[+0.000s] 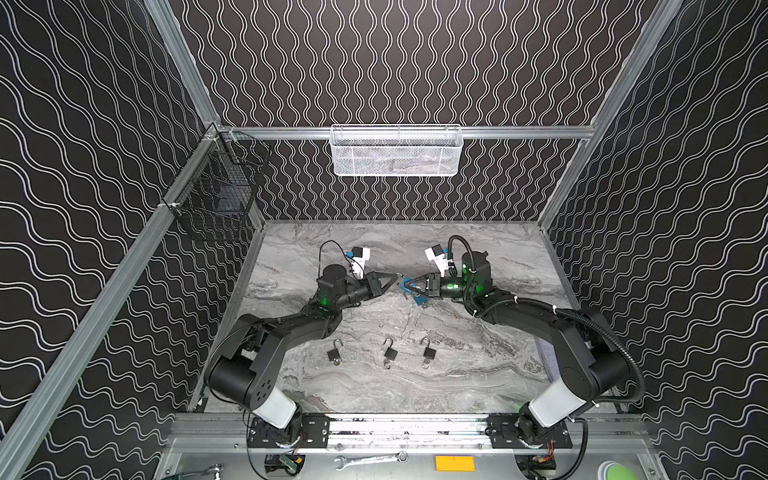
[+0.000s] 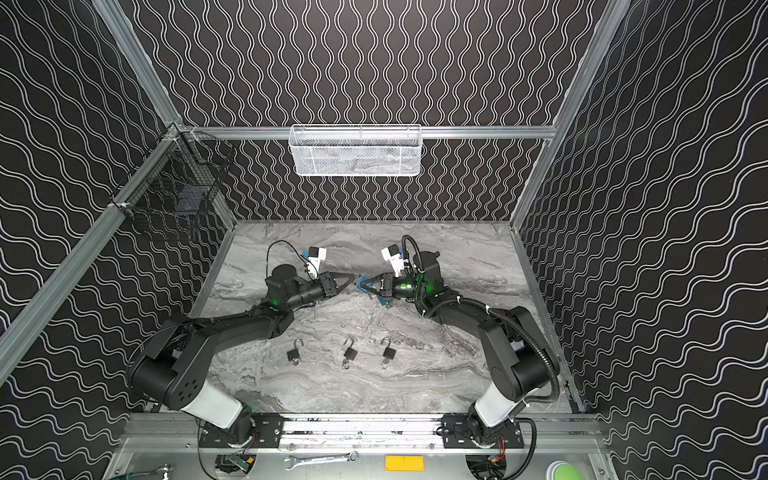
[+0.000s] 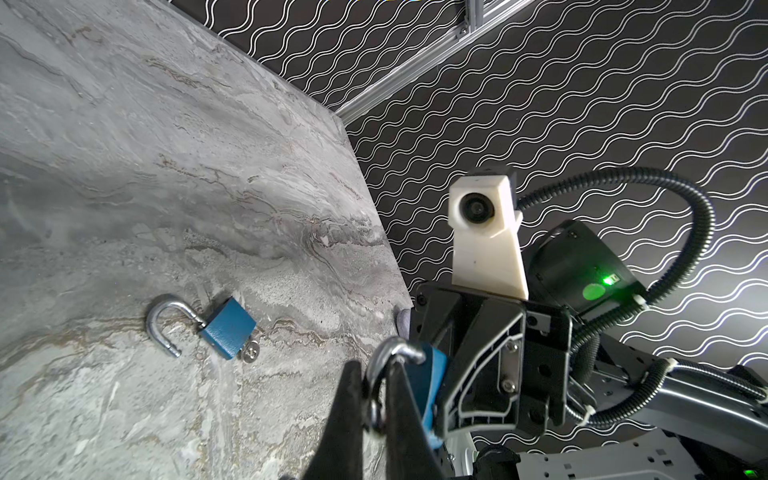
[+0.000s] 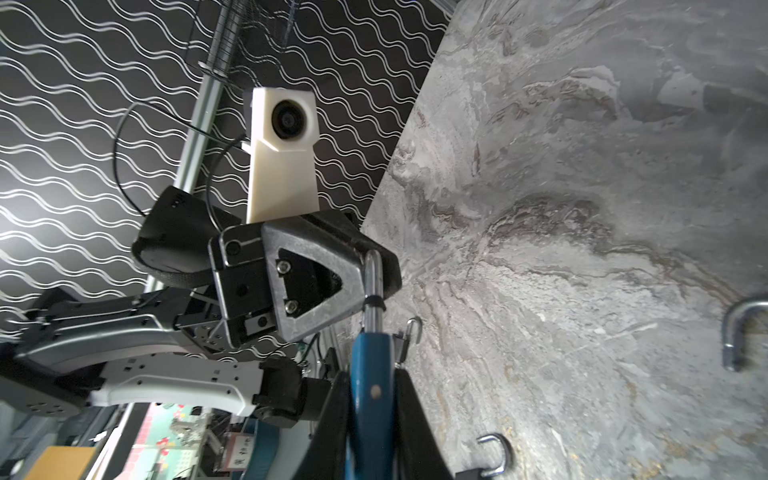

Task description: Lock with the key

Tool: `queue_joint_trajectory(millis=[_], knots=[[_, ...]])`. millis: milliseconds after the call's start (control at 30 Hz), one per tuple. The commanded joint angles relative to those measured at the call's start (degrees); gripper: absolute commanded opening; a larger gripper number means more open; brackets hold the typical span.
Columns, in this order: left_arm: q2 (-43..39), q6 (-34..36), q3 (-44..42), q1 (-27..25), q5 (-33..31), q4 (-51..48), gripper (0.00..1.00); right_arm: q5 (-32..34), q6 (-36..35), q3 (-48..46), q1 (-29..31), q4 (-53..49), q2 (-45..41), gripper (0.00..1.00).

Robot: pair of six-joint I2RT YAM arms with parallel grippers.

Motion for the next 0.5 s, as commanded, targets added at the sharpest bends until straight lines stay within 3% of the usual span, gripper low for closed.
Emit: queue_joint_trajectory(millis=[0,467], knots=[[-0.14,1.73,-0.22,-0.25,0.18,-3.18,0.00,-3.70,3.63,0.16,-0.07,9.44,0.22,0.00],[-1.39,-3.02,0.34,-0.45,2.95,-2.57,0.00,-1.17,-1.56,2.10,0.12,4.40,1.18,0.00]])
